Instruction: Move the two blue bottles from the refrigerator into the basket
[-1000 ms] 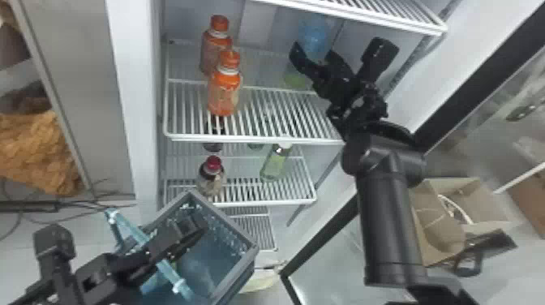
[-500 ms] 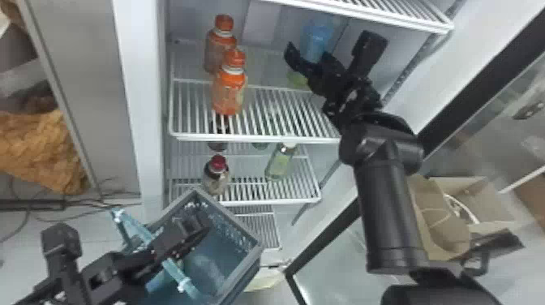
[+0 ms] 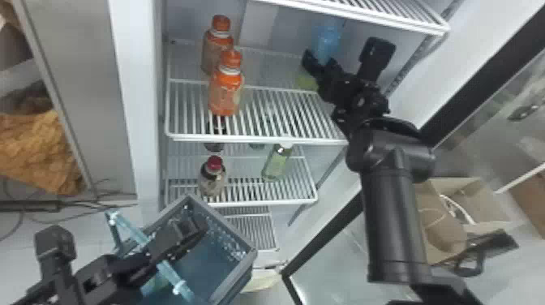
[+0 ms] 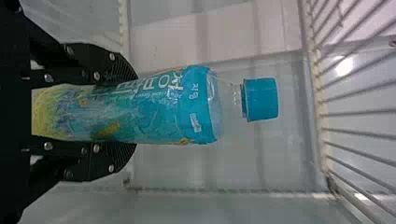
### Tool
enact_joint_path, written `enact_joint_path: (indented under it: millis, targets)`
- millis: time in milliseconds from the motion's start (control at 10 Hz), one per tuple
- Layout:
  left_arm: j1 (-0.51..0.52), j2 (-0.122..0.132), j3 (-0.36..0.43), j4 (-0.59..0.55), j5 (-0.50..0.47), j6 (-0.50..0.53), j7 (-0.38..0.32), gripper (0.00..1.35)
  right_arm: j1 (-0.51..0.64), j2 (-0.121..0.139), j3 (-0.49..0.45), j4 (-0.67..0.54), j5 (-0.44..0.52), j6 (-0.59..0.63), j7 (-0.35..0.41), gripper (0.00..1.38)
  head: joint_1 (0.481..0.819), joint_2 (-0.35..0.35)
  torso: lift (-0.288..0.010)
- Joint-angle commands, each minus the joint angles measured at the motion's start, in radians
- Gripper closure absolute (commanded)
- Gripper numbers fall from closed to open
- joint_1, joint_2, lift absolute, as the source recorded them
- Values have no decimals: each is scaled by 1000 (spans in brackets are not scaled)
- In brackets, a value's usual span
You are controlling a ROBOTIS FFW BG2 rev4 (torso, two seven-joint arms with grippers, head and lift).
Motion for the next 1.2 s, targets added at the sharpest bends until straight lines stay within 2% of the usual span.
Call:
enact_joint_path:
  millis: [0, 400, 800, 1100]
  targets:
    - [2, 0, 0, 0, 0, 0, 0, 1202, 18, 2, -13, -31, 18, 3, 1, 1280, 695, -350, 0]
    - [4, 0, -4, 0, 0, -2, 0, 1202, 129, 2, -9, -173, -52, -2, 40, 1280, 695, -350, 0]
    - [7, 0, -10, 0, 6, -7, 0, 1202, 296, 4, 11, -409, -160, 114, 84, 1280, 695, -347, 0]
    - [4, 0, -14, 0, 10, -12, 0, 1202, 408, 4, 21, -556, -226, 209, 113, 1280, 695, -318, 0]
